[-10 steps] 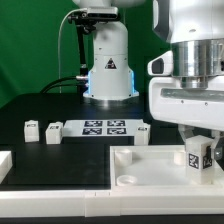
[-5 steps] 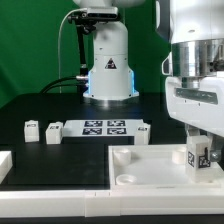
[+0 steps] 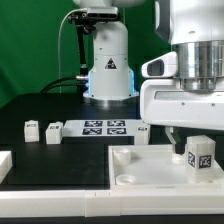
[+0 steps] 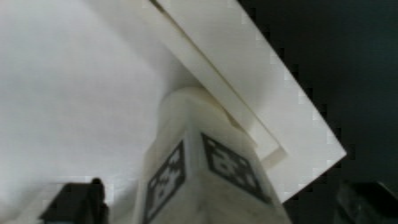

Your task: Assemble one leg

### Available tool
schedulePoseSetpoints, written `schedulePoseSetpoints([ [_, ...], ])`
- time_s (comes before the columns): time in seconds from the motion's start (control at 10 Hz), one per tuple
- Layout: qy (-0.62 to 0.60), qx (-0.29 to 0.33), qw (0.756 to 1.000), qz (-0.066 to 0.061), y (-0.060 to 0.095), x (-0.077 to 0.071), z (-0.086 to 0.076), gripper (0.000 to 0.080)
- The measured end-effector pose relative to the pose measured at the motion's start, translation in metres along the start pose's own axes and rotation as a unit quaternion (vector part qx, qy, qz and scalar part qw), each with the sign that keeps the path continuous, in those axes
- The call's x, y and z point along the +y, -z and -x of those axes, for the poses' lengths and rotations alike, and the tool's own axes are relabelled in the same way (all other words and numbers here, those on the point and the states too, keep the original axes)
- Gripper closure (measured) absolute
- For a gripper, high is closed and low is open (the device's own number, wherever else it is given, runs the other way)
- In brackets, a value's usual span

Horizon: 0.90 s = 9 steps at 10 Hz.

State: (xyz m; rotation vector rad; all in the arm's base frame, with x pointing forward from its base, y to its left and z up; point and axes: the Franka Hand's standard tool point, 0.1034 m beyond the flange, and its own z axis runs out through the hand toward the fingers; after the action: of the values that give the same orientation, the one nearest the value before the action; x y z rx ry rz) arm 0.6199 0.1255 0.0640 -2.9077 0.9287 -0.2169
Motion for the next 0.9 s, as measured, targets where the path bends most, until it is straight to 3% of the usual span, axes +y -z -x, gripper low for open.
schedulePoseSetpoints([
  [0.2, 0.13, 0.003, 0.991, 0.007, -0.0004, -0.0015, 0.0023, 0.015],
  [0.6, 0.37, 0.001, 0.929, 0.03, -0.0001, 0.0013, 0.0018, 0.015],
  [0.8, 0.447, 0.0, 0.894, 0.034, -0.0001, 0.0067, -0.0039, 0.015],
  [0.9, 0.456, 0.0, 0.889, 0.035, -0.0003, 0.0076, -0.0044, 0.015],
])
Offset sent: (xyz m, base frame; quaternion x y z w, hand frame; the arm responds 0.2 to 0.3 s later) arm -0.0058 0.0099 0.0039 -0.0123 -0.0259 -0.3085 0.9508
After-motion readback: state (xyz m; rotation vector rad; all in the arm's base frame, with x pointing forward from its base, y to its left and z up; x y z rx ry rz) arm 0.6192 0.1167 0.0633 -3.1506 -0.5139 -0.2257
